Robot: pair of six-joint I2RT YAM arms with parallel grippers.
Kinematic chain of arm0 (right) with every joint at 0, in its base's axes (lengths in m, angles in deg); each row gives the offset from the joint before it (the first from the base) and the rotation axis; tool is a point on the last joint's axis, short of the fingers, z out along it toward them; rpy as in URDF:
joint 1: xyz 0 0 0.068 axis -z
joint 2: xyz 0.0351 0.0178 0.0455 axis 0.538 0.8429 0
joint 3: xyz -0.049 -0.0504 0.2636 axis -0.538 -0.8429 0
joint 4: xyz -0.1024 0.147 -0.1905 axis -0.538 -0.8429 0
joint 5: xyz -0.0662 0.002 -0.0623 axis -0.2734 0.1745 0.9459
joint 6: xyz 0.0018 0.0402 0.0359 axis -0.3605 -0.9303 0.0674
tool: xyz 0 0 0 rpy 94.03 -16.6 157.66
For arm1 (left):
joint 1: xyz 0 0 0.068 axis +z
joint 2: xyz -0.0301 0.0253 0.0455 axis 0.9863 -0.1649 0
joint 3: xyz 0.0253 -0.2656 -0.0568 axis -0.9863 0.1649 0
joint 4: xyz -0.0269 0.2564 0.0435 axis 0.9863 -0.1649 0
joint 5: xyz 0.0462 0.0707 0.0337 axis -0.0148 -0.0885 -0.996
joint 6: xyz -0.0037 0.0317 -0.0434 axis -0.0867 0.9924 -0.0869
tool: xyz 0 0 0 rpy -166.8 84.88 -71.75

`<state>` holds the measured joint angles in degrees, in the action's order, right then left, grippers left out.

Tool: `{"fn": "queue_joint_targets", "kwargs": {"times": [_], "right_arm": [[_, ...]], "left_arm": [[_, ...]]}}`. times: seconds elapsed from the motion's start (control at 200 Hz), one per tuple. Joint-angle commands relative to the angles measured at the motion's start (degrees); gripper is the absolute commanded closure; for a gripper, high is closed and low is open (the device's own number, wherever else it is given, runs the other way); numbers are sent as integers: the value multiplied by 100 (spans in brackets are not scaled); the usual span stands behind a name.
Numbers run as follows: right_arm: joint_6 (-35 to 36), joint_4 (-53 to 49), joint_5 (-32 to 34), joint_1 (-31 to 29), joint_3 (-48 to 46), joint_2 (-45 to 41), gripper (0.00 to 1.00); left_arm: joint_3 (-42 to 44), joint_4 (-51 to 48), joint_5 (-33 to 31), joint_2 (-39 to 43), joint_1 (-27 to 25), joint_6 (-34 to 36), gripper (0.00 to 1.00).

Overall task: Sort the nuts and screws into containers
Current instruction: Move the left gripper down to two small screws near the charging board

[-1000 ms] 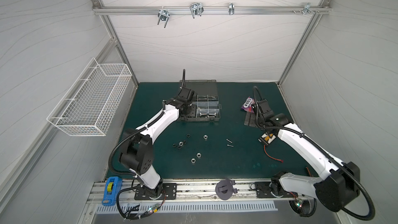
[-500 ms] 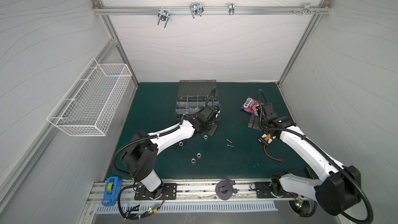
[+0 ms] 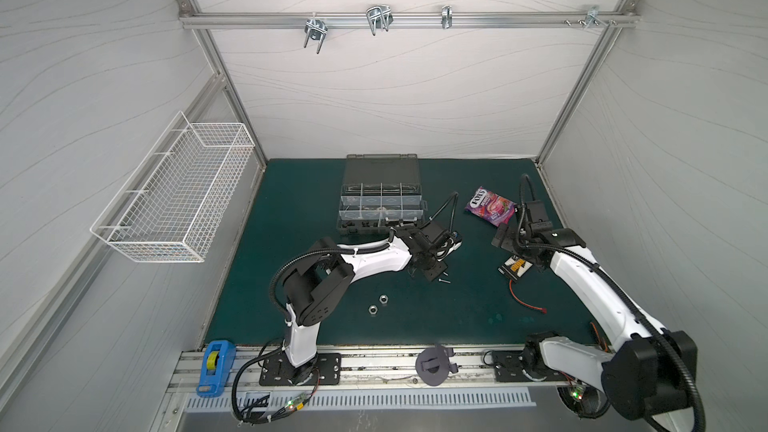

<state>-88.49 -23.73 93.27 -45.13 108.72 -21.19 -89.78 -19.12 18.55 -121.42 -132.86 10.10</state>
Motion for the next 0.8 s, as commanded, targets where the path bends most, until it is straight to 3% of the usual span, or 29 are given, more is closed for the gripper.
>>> {"fn": "queue_joint_targets", "kwargs": {"times": [0.0,0.35,0.795], "right_arm": [[-71,8,-147,78,-29,-141,1],[-31,-10,-168,211,-20,-184,1],[-35,-18,-208,239,-11,-192,1]], "left_arm": [[-410,-73,161,-231,-29,444,54],[-871,-590,647,-685,-29,843,55],[-1182,-717,435,-1171,-29,968,56]]}}
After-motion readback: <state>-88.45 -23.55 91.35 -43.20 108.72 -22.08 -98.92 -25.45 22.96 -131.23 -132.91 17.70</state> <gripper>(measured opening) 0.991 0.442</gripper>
